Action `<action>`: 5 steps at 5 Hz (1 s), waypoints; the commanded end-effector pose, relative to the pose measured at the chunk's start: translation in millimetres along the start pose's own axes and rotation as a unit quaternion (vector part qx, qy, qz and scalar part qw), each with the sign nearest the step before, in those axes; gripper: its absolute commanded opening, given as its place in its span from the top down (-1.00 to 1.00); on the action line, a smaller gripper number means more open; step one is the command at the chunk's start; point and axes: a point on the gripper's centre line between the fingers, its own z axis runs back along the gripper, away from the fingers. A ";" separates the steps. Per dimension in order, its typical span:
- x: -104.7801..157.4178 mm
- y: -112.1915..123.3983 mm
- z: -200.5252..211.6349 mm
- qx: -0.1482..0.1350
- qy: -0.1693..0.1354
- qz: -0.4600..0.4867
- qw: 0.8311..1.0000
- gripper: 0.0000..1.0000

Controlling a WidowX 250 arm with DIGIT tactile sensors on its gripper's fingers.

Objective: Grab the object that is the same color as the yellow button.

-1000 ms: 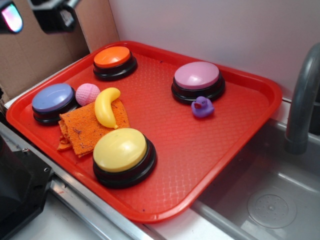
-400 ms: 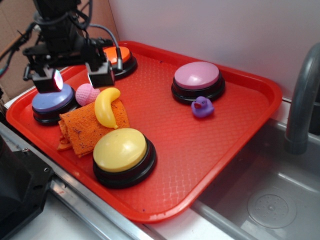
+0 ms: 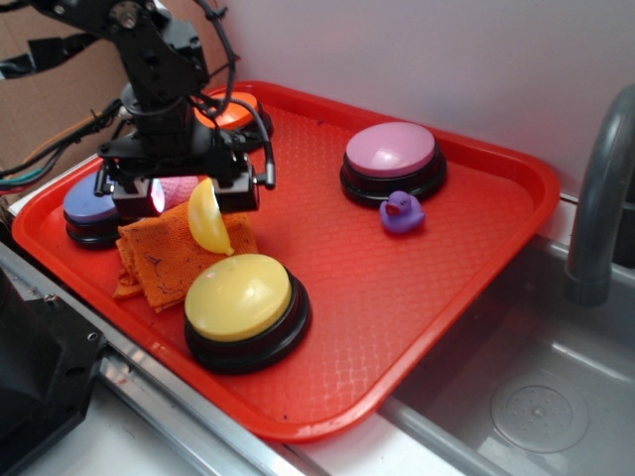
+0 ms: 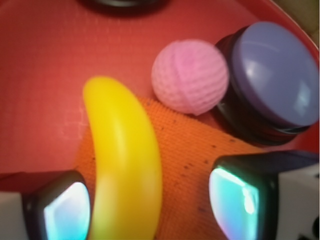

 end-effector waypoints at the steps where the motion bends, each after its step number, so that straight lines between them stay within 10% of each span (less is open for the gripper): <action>1: 7.8 -4.5 -8.3 -0.008 -0.013 -0.004 1.000 0.54; 2: 8.7 -4.5 -4.8 -0.011 -0.016 -0.009 1.000 1.00; 5: 42.7 -24.6 83.7 -0.051 0.006 -0.258 0.965 1.00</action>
